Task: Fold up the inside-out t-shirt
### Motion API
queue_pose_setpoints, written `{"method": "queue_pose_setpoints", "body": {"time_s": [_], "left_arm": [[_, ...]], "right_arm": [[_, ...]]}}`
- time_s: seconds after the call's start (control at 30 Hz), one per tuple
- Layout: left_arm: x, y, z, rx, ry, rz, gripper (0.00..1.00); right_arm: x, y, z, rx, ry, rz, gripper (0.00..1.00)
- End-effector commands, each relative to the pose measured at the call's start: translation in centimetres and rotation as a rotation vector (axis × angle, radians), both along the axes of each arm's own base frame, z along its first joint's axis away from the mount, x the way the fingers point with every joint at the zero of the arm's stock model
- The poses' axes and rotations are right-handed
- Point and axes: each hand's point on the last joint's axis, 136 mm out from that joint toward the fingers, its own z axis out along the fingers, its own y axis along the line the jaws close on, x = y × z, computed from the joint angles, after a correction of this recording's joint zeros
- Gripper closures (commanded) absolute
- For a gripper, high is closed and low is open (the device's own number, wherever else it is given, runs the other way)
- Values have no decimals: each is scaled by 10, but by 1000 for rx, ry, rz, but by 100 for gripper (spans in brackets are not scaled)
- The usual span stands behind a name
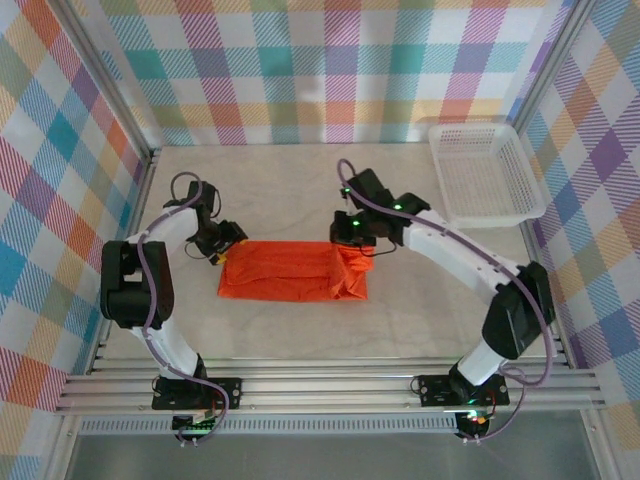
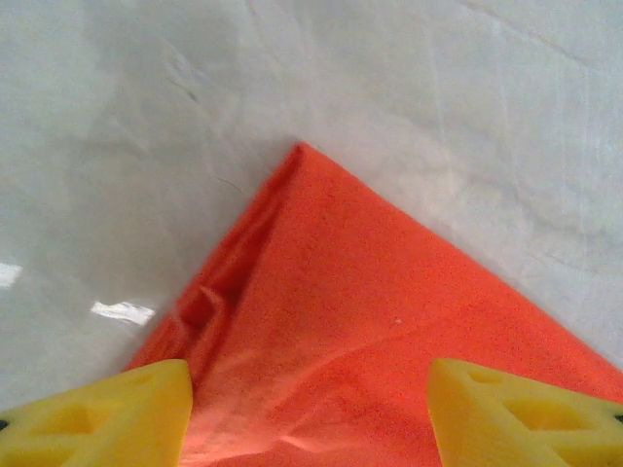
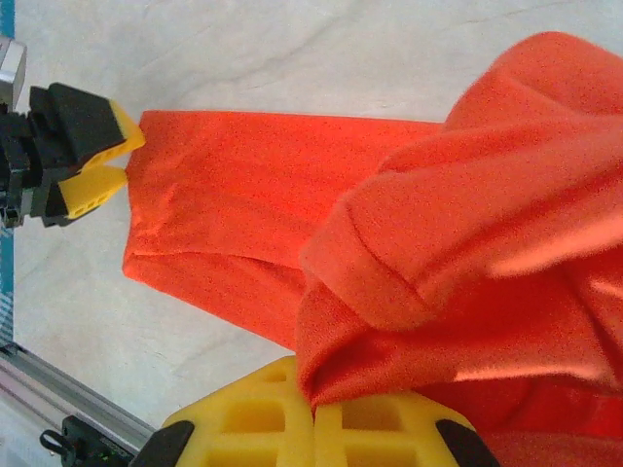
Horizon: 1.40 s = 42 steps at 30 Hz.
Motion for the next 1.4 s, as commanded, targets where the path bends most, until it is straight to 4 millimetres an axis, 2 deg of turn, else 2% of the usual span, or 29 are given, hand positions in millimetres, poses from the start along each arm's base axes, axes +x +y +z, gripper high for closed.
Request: {"method": "queue_pose_setpoints", "body": {"time_s": [0.0, 0.17, 0.37, 0.53, 0.7, 0.83, 0.9, 1.0, 1.1, 1.17, 1.27, 1.37], "left_arm": [[-7, 18, 12, 25, -1, 50, 35], [-12, 32, 0, 44, 33, 88, 35], [-13, 28, -20, 12, 59, 95, 35], [-14, 25, -28, -4, 66, 101, 35], [-16, 24, -34, -13, 74, 102, 35], [-17, 22, -41, -20, 89, 100, 36], [-19, 23, -44, -14, 100, 93, 36], [-20, 26, -40, 5, 95, 95, 37], [-20, 30, -28, 36, 70, 100, 37], [-19, 32, -17, 66, 54, 94, 37], [-18, 29, 1, 108, 19, 72, 37], [-15, 16, 16, 123, -27, 40, 37]], "right_arm": [[9, 33, 9, 39, -33, 28, 100], [11, 74, -3, 52, -26, 88, 100], [11, 119, -28, 61, 6, 141, 100], [7, 151, -40, 86, 20, 151, 100], [7, 168, -48, 88, 18, 134, 100], [9, 167, -55, 74, 23, 113, 100], [8, 158, -51, 51, 6, 103, 100], [8, 126, -38, -16, -58, 65, 100], [13, 74, -25, -66, -102, -14, 100], [16, 27, -17, -80, -124, -97, 100], [11, -32, -18, -76, -121, -209, 100], [2, -66, -29, -84, -106, -272, 100]]}}
